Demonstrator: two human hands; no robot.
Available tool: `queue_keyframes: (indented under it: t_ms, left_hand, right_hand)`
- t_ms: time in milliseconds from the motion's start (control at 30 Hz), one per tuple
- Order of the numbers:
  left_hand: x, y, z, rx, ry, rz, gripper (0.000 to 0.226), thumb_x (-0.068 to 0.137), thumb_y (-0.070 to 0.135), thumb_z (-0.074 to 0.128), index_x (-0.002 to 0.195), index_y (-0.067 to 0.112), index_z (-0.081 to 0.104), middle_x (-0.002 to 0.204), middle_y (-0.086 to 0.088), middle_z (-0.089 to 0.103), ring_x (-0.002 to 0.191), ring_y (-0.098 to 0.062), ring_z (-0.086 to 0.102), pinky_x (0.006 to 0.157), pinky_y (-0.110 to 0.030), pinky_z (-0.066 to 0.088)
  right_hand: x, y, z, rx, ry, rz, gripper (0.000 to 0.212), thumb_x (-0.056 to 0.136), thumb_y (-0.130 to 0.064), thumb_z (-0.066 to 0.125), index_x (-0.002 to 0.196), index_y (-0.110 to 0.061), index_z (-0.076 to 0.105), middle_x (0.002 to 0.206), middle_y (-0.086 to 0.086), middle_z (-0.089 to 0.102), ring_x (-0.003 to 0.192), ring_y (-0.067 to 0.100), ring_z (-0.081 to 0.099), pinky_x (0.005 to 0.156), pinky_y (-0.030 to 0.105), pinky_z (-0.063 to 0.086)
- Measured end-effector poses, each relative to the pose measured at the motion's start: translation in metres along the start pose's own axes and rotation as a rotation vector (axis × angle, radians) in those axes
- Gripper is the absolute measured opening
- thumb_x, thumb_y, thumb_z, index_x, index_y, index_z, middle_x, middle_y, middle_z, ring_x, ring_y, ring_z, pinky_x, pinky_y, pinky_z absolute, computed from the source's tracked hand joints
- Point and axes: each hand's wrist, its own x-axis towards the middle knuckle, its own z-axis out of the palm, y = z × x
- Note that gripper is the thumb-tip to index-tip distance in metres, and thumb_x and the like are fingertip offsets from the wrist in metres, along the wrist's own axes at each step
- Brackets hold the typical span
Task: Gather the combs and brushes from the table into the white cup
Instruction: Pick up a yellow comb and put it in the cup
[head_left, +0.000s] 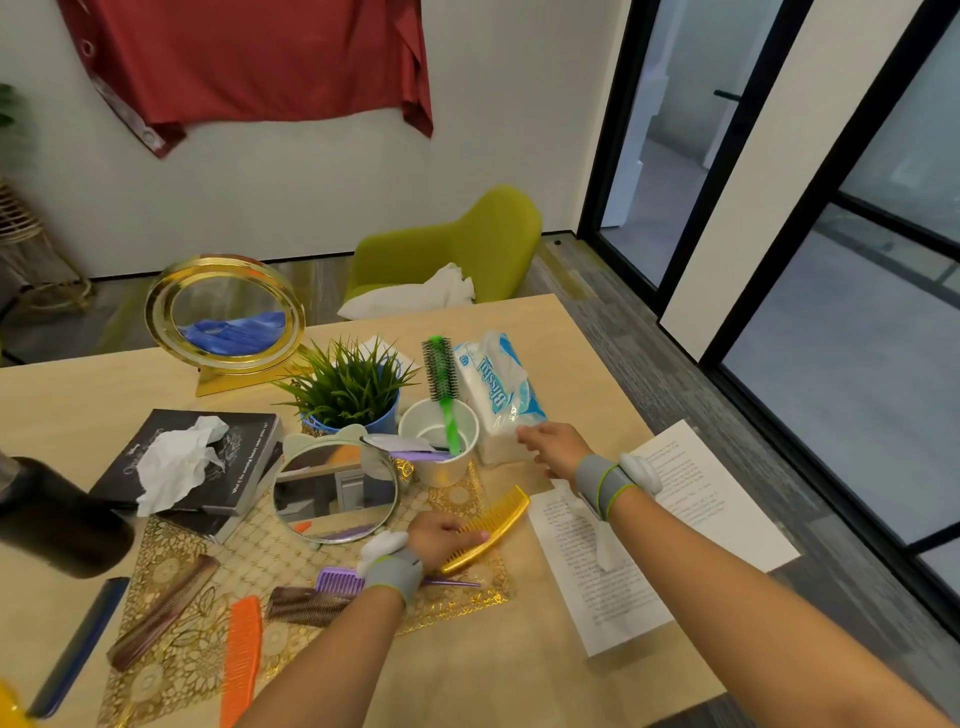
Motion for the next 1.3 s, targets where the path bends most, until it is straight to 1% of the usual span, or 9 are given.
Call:
queue_keyframes:
  t_ms: [167, 300, 433, 567, 700, 833, 967, 1133, 1300]
  left_hand:
    - [-0.009, 0.014, -0.012, -0.197, -0.015, 0.038, 0.013, 0.077, 0.025, 0.074, 0.082, 0.015, 0.068, 0.071, 0.004, 0.065, 0.061, -0.006, 0.057, 0.056, -0.017, 0.047]
    - [-0.017, 0.027, -0.017, -0.324, 0.016, 0.098, 0.008, 0.078, 0.018, 0.073, 0.072, 0.019, 0.067, 0.055, 0.012, 0.065, 0.042, 0.006, 0.058, 0.044, -0.008, 0.046]
    - [-0.022, 0.030, -0.027, -0.340, 0.022, 0.133, 0.006, 0.078, 0.019, 0.073, 0.075, 0.019, 0.068, 0.072, 0.003, 0.066, 0.053, 0.001, 0.063, 0.050, -0.011, 0.050]
    - [-0.028, 0.022, -0.036, -0.289, 0.033, 0.170, 0.007, 0.076, 0.017, 0.075, 0.075, 0.018, 0.068, 0.087, -0.011, 0.065, 0.080, -0.018, 0.059, 0.083, -0.032, 0.051]
    - [-0.032, 0.004, -0.040, -0.153, 0.049, 0.182, 0.017, 0.073, 0.008, 0.076, 0.063, 0.015, 0.064, 0.073, -0.013, 0.062, 0.072, -0.016, 0.055, 0.071, -0.020, 0.046]
    - [-0.031, -0.015, -0.043, 0.033, 0.032, 0.133, 0.007, 0.073, 0.006, 0.076, 0.072, 0.004, 0.070, 0.048, 0.016, 0.059, 0.045, 0.004, 0.053, 0.056, -0.006, 0.042]
    - [-0.030, -0.025, -0.046, 0.067, 0.042, 0.097, 0.009, 0.076, -0.003, 0.070, 0.085, -0.005, 0.069, 0.064, 0.003, 0.056, 0.051, 0.000, 0.049, 0.056, -0.006, 0.043]
    - [-0.028, -0.025, -0.045, 0.151, 0.029, 0.078, 0.027, 0.080, -0.006, 0.063, 0.106, -0.013, 0.064, 0.068, 0.000, 0.059, 0.063, -0.007, 0.051, 0.057, -0.004, 0.042]
    - [-0.025, -0.023, -0.040, 0.180, 0.022, 0.090, 0.028, 0.082, -0.009, 0.056, 0.108, -0.012, 0.063, 0.113, -0.029, 0.065, 0.088, -0.021, 0.057, 0.080, -0.022, 0.051]
  right_hand:
    - [-0.004, 0.003, 0.010, -0.051, -0.107, 0.034, 0.043, 0.080, -0.039, 0.064, 0.113, -0.012, 0.058, 0.097, 0.003, 0.058, 0.077, 0.016, 0.053, 0.059, 0.024, 0.036]
    - [-0.009, -0.006, 0.021, -0.115, -0.229, -0.032, 0.012, 0.079, -0.020, 0.069, 0.073, -0.019, 0.058, 0.073, 0.002, 0.060, 0.063, 0.011, 0.054, 0.053, 0.023, 0.031]
    - [-0.013, -0.025, 0.027, -0.167, -0.244, -0.098, 0.025, 0.077, -0.007, 0.069, 0.060, -0.017, 0.054, 0.062, 0.003, 0.052, 0.056, 0.011, 0.046, 0.042, 0.018, 0.032]
    - [-0.016, -0.044, 0.032, -0.166, -0.176, -0.193, 0.027, 0.074, -0.006, 0.072, 0.057, -0.017, 0.055, 0.058, 0.002, 0.049, 0.054, 0.011, 0.041, 0.039, 0.016, 0.031]
    - [-0.017, -0.061, 0.034, -0.037, -0.126, -0.239, 0.024, 0.076, -0.002, 0.070, 0.061, -0.017, 0.058, 0.045, -0.007, 0.054, 0.052, 0.009, 0.039, 0.036, 0.012, 0.031]
    - [-0.011, -0.073, 0.031, 0.068, -0.055, -0.256, 0.009, 0.083, -0.003, 0.062, 0.086, -0.012, 0.062, 0.061, -0.005, 0.057, 0.058, 0.008, 0.045, 0.046, 0.015, 0.037]
    - [0.003, -0.082, 0.031, 0.164, -0.002, -0.280, 0.025, 0.089, 0.000, 0.050, 0.112, 0.001, 0.058, 0.072, -0.005, 0.056, 0.065, 0.008, 0.049, 0.053, 0.012, 0.044]
    - [0.016, -0.080, 0.036, 0.105, 0.068, -0.304, 0.027, 0.090, 0.004, 0.044, 0.113, 0.015, 0.054, 0.089, 0.010, 0.053, 0.067, 0.015, 0.048, 0.062, 0.019, 0.043]
    - [0.032, -0.067, 0.048, -0.006, 0.028, -0.223, 0.026, 0.089, 0.004, 0.045, 0.109, 0.014, 0.057, 0.090, 0.013, 0.053, 0.087, 0.024, 0.048, 0.065, 0.030, 0.048]
